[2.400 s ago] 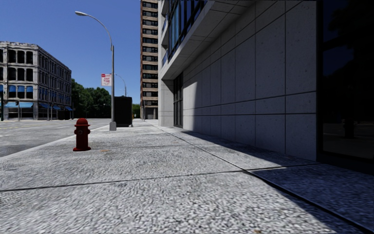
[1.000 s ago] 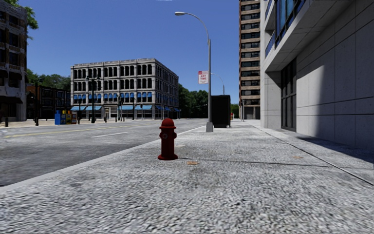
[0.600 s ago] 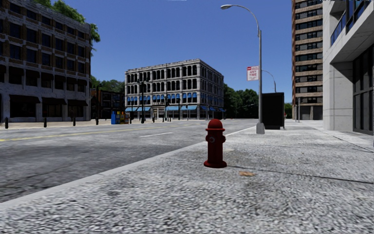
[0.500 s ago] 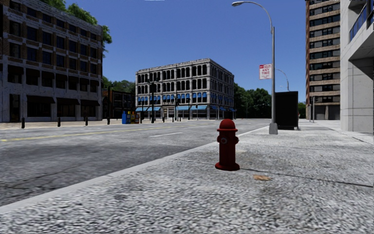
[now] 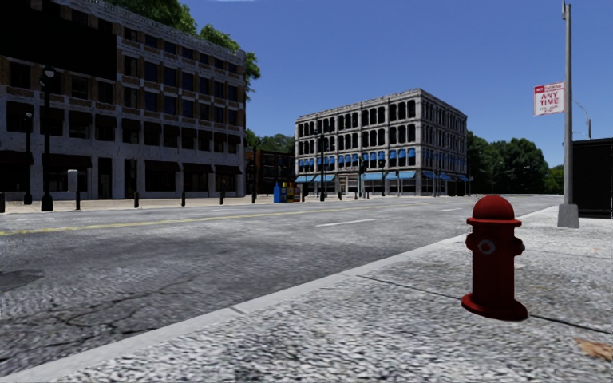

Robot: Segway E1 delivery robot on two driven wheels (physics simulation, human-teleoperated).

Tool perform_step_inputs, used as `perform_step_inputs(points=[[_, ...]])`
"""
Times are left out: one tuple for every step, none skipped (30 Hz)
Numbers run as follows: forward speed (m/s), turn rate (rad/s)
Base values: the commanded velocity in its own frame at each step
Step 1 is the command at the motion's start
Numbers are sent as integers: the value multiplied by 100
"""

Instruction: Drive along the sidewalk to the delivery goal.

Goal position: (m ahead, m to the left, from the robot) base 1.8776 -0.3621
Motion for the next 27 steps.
perform_step_inputs(points=[[129,0],[128,0],[127,0],[127,0],[126,0],[125,0],[125,0],[124,0],[124,0],[122,0],[120,0],[116,0],[104,0],[94,0],[94,0],[91,0],[90,0],[87,0],[85,0],[85,0],[84,0],[84,0],[84,0],[84,0],[84,0],[84,0],[84,0]])
